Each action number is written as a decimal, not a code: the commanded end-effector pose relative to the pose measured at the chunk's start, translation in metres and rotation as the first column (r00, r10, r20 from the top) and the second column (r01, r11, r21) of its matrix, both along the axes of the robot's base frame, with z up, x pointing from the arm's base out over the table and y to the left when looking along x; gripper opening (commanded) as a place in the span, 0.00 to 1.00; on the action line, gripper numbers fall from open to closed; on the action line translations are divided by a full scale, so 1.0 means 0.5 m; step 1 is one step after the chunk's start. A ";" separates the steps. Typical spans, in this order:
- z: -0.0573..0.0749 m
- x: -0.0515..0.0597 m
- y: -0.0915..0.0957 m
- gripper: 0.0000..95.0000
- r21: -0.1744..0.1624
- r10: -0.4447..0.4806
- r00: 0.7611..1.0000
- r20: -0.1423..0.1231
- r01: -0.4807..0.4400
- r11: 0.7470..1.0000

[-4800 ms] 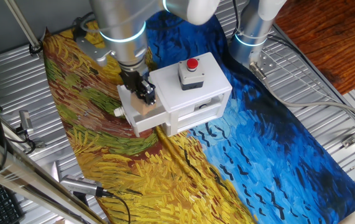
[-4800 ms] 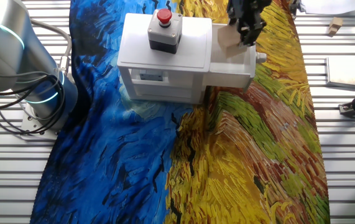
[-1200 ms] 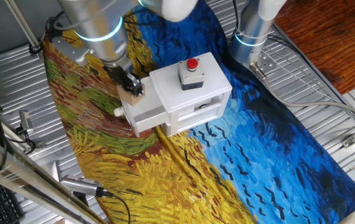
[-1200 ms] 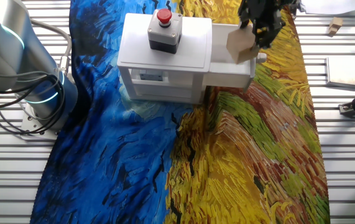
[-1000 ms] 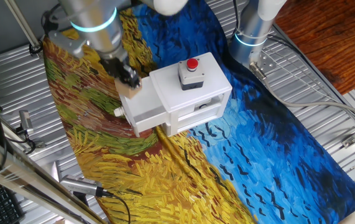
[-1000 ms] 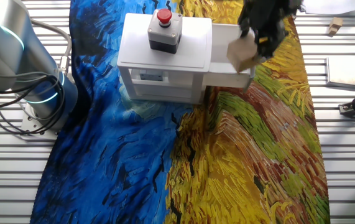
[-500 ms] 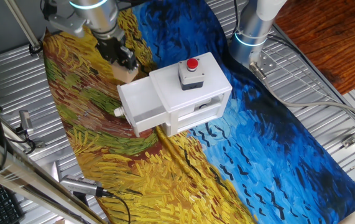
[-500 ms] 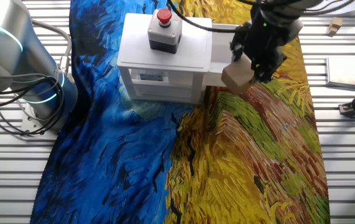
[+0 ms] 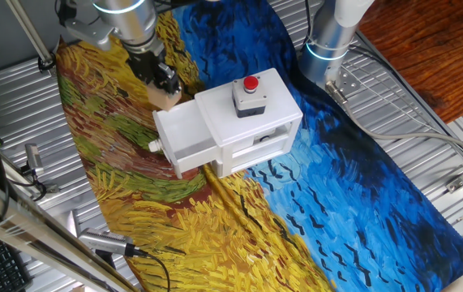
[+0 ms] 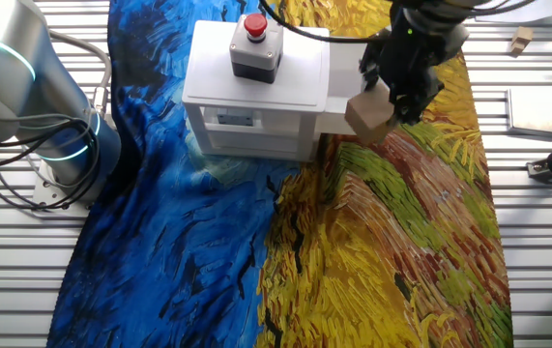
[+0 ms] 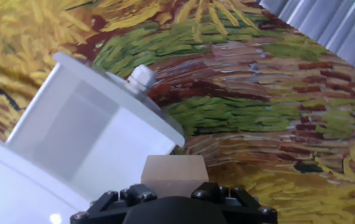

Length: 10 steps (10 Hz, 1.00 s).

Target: Take something out of a drawer

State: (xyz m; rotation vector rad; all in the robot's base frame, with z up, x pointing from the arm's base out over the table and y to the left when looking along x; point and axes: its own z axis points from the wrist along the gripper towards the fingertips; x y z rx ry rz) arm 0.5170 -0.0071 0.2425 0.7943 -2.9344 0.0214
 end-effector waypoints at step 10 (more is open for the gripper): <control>-0.033 -0.011 -0.227 0.00 0.028 0.090 0.996 0.012 -0.090 0.995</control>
